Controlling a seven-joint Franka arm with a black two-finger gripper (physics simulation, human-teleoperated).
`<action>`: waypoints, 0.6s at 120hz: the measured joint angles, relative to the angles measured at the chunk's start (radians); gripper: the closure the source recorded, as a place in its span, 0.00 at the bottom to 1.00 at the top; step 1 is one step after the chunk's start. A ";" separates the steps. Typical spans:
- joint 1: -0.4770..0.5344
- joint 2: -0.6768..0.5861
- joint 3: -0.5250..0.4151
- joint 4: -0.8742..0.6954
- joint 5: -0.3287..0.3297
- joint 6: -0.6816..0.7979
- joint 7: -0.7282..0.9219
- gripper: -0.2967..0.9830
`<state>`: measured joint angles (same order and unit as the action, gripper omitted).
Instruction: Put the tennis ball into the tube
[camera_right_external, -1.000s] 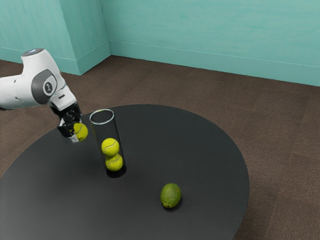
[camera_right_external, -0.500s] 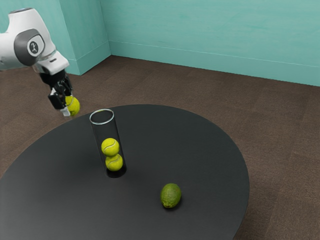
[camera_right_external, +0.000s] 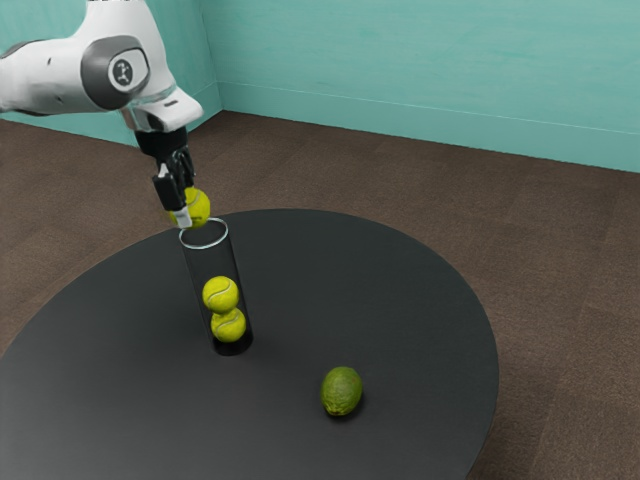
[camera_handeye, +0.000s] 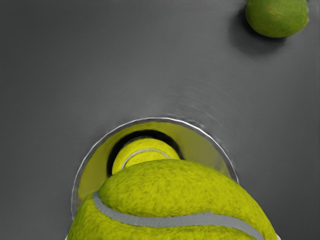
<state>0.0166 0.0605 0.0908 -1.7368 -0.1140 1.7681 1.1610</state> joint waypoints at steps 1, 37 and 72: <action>-0.003 0.001 0.000 0.000 0.000 0.001 -0.002 0.58; 0.050 0.014 -0.047 -0.003 0.007 0.047 -0.071 0.58; 0.027 0.004 -0.064 -0.024 0.008 0.059 -0.112 0.57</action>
<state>0.0438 0.0646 0.0268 -1.7606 -0.1062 1.8275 1.0491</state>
